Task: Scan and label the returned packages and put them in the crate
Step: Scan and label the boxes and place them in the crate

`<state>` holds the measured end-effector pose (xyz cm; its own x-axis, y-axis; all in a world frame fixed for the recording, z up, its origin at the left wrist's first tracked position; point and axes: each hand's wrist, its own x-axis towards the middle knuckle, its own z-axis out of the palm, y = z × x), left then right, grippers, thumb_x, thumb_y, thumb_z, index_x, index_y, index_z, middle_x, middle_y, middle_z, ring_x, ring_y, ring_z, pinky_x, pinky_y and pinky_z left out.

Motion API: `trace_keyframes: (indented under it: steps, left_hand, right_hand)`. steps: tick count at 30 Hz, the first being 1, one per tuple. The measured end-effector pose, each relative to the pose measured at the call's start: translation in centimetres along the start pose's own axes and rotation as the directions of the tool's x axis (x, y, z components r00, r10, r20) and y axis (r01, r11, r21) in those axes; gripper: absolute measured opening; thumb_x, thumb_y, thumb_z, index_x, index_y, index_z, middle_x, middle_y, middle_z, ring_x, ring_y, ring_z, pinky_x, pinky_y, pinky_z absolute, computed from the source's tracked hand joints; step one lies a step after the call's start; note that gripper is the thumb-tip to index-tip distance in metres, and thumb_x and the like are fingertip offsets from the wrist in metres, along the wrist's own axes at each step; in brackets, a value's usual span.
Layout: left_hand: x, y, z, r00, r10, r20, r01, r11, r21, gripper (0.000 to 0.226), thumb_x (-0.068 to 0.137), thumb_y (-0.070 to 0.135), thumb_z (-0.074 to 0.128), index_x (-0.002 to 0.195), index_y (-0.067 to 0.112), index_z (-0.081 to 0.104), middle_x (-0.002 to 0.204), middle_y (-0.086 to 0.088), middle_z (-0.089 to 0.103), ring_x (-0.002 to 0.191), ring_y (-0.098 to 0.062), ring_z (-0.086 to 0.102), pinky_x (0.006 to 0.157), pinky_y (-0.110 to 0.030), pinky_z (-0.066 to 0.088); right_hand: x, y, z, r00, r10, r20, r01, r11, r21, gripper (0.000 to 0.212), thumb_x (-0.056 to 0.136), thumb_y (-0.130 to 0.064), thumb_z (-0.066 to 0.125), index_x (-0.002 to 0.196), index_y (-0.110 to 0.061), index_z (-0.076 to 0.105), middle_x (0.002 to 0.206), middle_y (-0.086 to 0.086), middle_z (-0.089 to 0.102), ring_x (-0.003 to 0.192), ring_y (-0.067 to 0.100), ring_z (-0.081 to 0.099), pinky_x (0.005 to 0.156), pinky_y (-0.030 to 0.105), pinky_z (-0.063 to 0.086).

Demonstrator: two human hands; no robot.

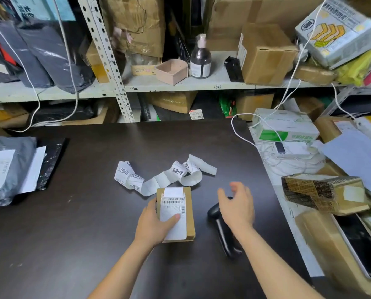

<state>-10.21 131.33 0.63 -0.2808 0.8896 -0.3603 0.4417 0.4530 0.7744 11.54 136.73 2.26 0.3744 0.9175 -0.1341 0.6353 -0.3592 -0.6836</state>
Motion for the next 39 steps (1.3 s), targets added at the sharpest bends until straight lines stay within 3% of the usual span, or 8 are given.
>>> trace_keyframes:
  steps: [4, 13, 17, 24, 27, 30, 33, 39]
  left_hand:
    - [-0.5, 0.1, 0.2, 1.0, -0.006, -0.018, 0.005, 0.999, -0.049, 0.067, 0.072, 0.038, 0.086, 0.129, 0.037, 0.051, 0.116, 0.014, 0.064, 0.109, -0.01, 0.063, 0.09, -0.033, 0.054]
    - [-0.8, -0.2, 0.3, 0.997, -0.067, -0.038, 0.066, 0.997, -0.035, 0.065, 0.066, 0.051, 0.083, 0.124, 0.038, 0.056, 0.111, 0.022, 0.065, 0.1, 0.005, 0.061, 0.084, -0.024, 0.054]
    - [-0.5, -0.4, 0.1, 0.997, -0.079, -0.027, 0.078, 0.997, -0.023, 0.071, 0.064, 0.056, 0.081, 0.127, 0.036, 0.056, 0.113, 0.019, 0.065, 0.102, 0.001, 0.062, 0.089, -0.032, 0.055]
    - [-1.0, 1.0, -1.2, 0.982, 0.022, -0.185, 0.028, 0.964, 0.266, 0.096, 0.062, 0.07, 0.077, 0.143, 0.032, 0.041, 0.113, 0.011, 0.047, 0.112, -0.012, 0.053, 0.09, -0.035, 0.05]
    - [-1.8, 3.3, -1.8, 0.943, 0.145, -0.301, -0.151, 0.989, 0.003, 0.047, 0.076, 0.053, 0.078, 0.116, 0.034, 0.062, 0.104, 0.017, 0.058, 0.103, -0.006, 0.057, 0.083, -0.019, 0.047]
    - [-2.3, 6.8, -2.5, 0.992, 0.122, -0.04, -0.127, 0.888, -0.442, 0.008, 0.088, 0.04, 0.072, 0.094, 0.035, 0.074, 0.092, 0.009, 0.075, 0.087, -0.008, 0.069, 0.071, -0.015, 0.048]
    - [-2.8, 9.1, -2.4, 0.982, 0.167, 0.083, -0.085, 0.797, -0.598, 0.033, 0.089, 0.04, 0.072, 0.119, 0.035, 0.06, 0.093, 0.004, 0.077, 0.091, -0.008, 0.071, 0.078, -0.028, 0.047]
    - [-3.0, 8.7, -2.5, 0.951, 0.306, -0.044, -0.266, 0.738, -0.62, 0.049, 0.089, 0.014, 0.074, 0.122, 0.045, 0.057, 0.068, -0.004, 0.056, 0.067, -0.01, 0.053, 0.064, -0.015, 0.046]
  right_hand:
    - [6.2, -4.1, 2.0, 0.972, -0.194, 0.136, 0.184, 0.979, 0.082, 0.025, 0.095, -0.01, 0.054, 0.118, -0.011, 0.064, 0.116, 0.007, 0.063, 0.112, 0.028, 0.058, 0.093, 0.039, 0.048]
    - [13.8, -7.2, 8.4, 0.898, -0.098, 0.428, 0.247, 0.919, -0.307, 0.05, 0.092, -0.027, 0.063, 0.141, -0.024, 0.051, 0.133, 0.006, 0.061, 0.122, 0.028, 0.058, 0.098, 0.035, 0.046]
    - [13.4, -6.2, 8.3, 0.924, -0.107, 0.368, 0.156, 0.982, -0.108, 0.031, 0.084, -0.004, 0.059, 0.109, -0.017, 0.073, 0.114, 0.007, 0.071, 0.104, 0.028, 0.065, 0.087, 0.035, 0.055]
    - [7.9, -6.7, 2.7, 0.942, -0.299, 0.152, 0.222, 0.895, 0.386, 0.023, 0.085, -0.003, 0.063, 0.077, -0.024, 0.068, 0.076, -0.003, 0.069, 0.067, 0.014, 0.058, 0.057, 0.018, 0.043]
    - [4.5, -7.1, 0.4, 0.907, -0.417, 0.053, 0.334, 0.791, 0.512, 0.035, 0.083, 0.007, 0.063, 0.076, -0.027, 0.066, 0.096, -0.006, 0.067, 0.087, 0.007, 0.062, 0.072, 0.014, 0.046]
    - [1.1, -7.1, -0.9, 0.85, -0.526, -0.038, 0.461, 0.705, 0.539, 0.049, 0.079, 0.017, 0.065, 0.069, -0.031, 0.063, 0.103, -0.005, 0.062, 0.1, 0.009, 0.062, 0.08, 0.02, 0.05]
    - [-1.5, -6.6, -1.3, 0.809, -0.585, -0.053, 0.52, 0.671, 0.528, 0.04, 0.077, 0.016, 0.069, 0.073, -0.024, 0.068, 0.101, -0.006, 0.06, 0.097, 0.015, 0.062, 0.078, 0.025, 0.051]
    - [-5.3, -6.7, -3.1, 0.863, -0.504, 0.005, 0.422, 0.728, 0.54, 0.026, 0.081, 0.006, 0.075, 0.087, -0.019, 0.073, 0.099, -0.006, 0.062, 0.099, 0.011, 0.063, 0.084, 0.014, 0.047]
